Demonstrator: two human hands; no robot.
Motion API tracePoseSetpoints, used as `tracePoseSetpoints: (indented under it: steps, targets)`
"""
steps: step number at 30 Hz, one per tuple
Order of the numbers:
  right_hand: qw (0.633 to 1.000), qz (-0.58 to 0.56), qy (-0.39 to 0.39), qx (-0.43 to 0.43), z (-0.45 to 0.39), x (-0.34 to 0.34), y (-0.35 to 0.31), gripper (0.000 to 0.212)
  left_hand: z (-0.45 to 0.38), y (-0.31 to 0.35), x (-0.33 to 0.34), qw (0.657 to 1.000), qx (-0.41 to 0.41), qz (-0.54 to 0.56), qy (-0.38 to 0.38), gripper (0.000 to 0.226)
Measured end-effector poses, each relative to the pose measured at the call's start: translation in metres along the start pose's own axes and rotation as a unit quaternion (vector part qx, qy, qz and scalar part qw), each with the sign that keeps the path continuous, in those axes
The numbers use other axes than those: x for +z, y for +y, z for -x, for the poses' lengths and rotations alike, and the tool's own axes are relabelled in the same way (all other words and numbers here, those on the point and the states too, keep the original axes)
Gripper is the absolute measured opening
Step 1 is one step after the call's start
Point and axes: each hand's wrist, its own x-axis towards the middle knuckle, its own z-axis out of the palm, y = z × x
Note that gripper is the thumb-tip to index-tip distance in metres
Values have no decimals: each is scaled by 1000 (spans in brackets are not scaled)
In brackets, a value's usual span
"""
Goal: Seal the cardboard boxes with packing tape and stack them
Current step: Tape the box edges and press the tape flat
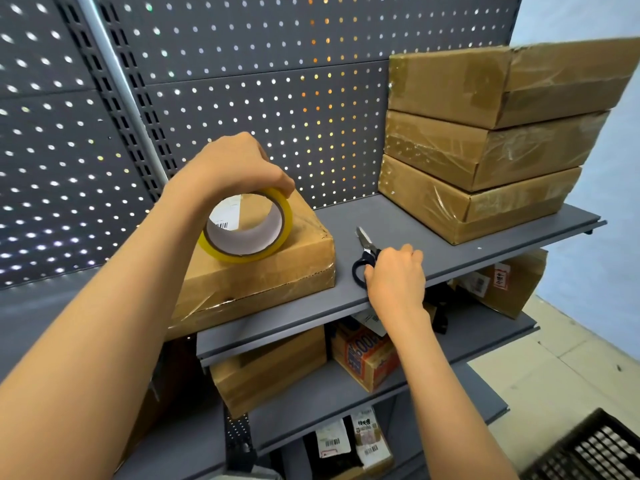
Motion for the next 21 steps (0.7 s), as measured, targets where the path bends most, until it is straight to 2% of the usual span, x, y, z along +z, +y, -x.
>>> tracePoseSetpoints:
  steps: [8,11,21]
  targets:
    - [993,-112,26,-22,15,-17,-5,35,-4,-2,2,1000,2,7,-2,26]
    - [985,-159,44,-40,22,-30,-10,34,-5,-4,2,1000,3,7,-4,27]
    - [976,-176,94,-83,44,-29,1,41,-7,-7,1,1000,11,21,-14,30]
